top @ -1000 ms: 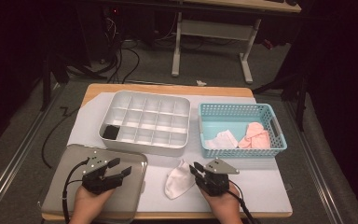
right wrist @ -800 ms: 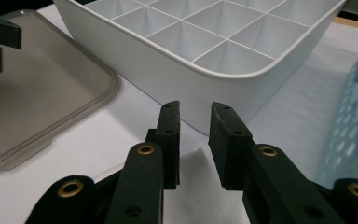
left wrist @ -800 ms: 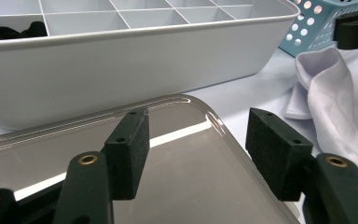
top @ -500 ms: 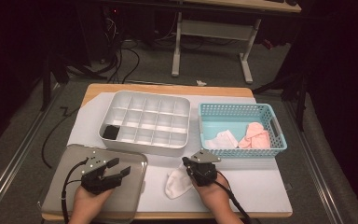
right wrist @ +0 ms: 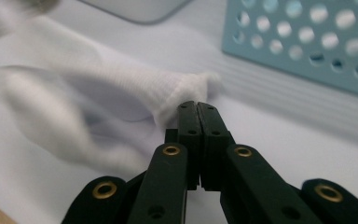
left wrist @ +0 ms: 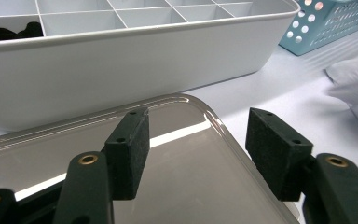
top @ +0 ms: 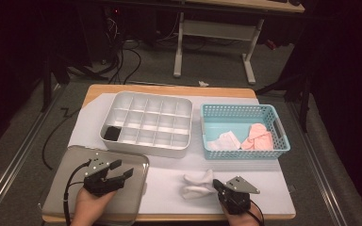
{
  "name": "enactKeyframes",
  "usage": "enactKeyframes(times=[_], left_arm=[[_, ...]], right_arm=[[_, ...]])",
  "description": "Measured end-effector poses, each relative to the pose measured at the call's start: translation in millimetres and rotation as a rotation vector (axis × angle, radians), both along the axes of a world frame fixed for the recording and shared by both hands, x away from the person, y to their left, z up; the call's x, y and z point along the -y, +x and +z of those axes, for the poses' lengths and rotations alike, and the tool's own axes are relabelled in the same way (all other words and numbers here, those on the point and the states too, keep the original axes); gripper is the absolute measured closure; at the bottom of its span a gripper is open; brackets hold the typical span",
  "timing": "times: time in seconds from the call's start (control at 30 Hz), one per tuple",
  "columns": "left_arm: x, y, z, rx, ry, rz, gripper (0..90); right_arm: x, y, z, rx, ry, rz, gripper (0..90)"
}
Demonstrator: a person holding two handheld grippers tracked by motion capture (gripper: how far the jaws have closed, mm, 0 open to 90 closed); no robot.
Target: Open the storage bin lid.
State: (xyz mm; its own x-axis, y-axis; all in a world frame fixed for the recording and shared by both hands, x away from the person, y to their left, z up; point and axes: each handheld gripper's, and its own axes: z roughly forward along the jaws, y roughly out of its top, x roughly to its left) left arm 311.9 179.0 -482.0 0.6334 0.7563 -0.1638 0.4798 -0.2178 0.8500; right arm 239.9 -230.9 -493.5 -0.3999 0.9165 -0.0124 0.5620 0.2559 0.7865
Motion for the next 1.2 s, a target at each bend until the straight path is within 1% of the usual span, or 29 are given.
enactKeyframes(times=[0.1, 0.2, 0.27, 0.37, 0.57, 0.63, 0.7, 0.8, 0.87, 0.93, 1.0, 1.1, 1.2], left_arm=[[1.3, -0.1, -0.5, -0.001, 0.003, -0.002, 40.1], [2.1, -0.1, -1.0, -0.001, 0.006, -0.004, 40.1], [2.2, 0.1, -1.3, -0.003, 0.005, -0.005, 40.1], [2.1, 0.4, -1.7, -0.004, 0.007, -0.005, 40.1], [1.1, 0.4, -1.2, -0.003, 0.002, -0.003, 40.0], [0.4, 0.5, -1.0, -0.004, 0.001, -0.002, 40.1], [-0.3, 0.4, -0.9, -0.003, -0.001, 0.001, 40.1], [-0.6, 0.3, -0.6, -0.002, -0.002, 0.0, 40.1], [-0.2, 0.3, -0.8, -0.002, -0.001, 0.0, 40.0], [0.2, 0.2, -0.7, -0.002, 0.003, -0.003, 40.1], [0.5, 0.1, -0.6, -0.003, 0.003, -0.005, 40.1], [0.9, 0.1, -0.7, -0.003, 0.002, -0.005, 40.1], [0.8, 0.1, -0.9, -0.004, 0.003, -0.005, 40.1]], right_arm=[[9.2, -6.3, -8.4, -0.017, 0.003, -0.023, 88.5], [15.8, -10.2, -11.8, -0.027, 0.009, -0.044, 86.4], [20.0, -11.7, -10.3, -0.023, 0.026, -0.053, 84.3], [22.3, -11.6, -3.8, -0.004, 0.035, -0.056, 83.0], [14.9, -7.3, 11.3, 0.041, 0.036, -0.032, 82.6], [10.8, -6.2, 14.8, 0.046, 0.042, -0.024, 81.7], [7.9, -5.4, 17.7, 0.054, 0.044, -0.007, 79.5], [4.0, -5.3, 19.7, 0.055, 0.052, 0.017, 72.9], [0.4, -5.4, 19.0, 0.046, 0.055, 0.036, 68.2], [-4.0, -5.1, 16.0, 0.031, 0.043, 0.055, 64.5], [-9.9, -4.9, 11.1, 0.014, 0.027, 0.083, 62.7], [-17.5, -5.6, 5.0, -0.007, 0.02, 0.12, 60.7], [-22.2, -4.0, -3.1, -0.049, 0.012, 0.136, 58.5]])
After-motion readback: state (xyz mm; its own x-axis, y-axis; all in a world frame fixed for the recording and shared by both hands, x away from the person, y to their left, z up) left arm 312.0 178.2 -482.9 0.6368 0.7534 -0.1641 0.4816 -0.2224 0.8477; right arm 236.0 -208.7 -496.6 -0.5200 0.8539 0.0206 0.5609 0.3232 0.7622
